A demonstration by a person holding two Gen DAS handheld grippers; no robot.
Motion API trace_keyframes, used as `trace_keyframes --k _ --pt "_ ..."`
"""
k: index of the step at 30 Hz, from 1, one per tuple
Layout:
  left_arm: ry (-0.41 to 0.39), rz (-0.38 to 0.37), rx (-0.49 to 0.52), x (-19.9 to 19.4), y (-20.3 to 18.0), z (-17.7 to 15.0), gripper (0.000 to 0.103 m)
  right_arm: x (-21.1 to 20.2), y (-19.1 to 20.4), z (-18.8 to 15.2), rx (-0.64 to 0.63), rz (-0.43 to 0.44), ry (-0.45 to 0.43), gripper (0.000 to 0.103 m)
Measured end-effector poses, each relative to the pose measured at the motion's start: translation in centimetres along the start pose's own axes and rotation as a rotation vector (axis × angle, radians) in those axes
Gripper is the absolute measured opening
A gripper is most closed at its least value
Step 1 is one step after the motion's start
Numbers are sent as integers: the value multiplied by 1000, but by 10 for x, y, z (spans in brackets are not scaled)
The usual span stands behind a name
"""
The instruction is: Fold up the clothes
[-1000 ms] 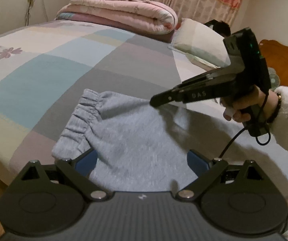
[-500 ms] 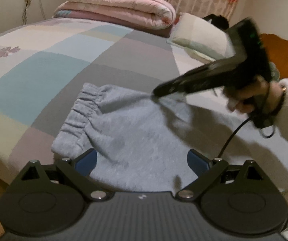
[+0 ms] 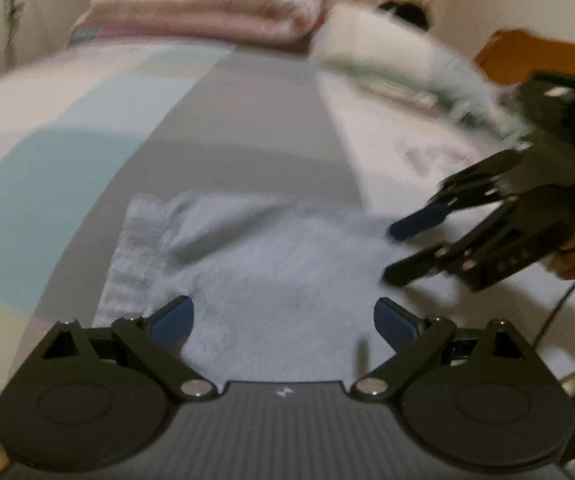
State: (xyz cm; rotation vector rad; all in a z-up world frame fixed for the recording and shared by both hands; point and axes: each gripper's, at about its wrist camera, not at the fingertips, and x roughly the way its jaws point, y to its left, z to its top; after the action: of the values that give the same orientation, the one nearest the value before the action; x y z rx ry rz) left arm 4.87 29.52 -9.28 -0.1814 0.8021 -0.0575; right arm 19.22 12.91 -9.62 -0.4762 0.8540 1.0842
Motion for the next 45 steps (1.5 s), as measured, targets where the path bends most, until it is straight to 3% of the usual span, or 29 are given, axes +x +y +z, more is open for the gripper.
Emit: trace_keyframes --k 4,6,10,13,20,24,28,31,34,39,45 --pt "33 16 7 -4 -3 2 96 0 -5 7 32 -182 8 65" --pt "45 23 18 -8 -7 7 96 -12 -6 4 48 -161 5 65" --pt "25 -18 62 -12 -15 22 96 -50 4 -16 48 -122 -4 79" --pt "20 -54 92 -5 -22 35 96 -70 13 -40 68 -121 12 82" --pt "61 -39 8 42 -5 48 95 -89 14 -105 267 -103 32 83" --pt "82 7 -44 40 -5 49 95 -91 13 -124 323 -137 13 91" --pt "104 16 35 20 -30 35 96 -88 13 -128 359 -137 -10 103" --pt "130 1 76 7 -44 14 96 -81 25 -127 331 -185 -4 103" --pt "158 46 94 3 -49 -5 96 -74 34 -125 294 -238 5 103" --pt "140 137 146 -16 -59 -31 97 -70 39 -125 287 -273 -4 103" --pt "78 127 96 -47 -61 -27 97 -68 42 -129 269 -290 -39 103"
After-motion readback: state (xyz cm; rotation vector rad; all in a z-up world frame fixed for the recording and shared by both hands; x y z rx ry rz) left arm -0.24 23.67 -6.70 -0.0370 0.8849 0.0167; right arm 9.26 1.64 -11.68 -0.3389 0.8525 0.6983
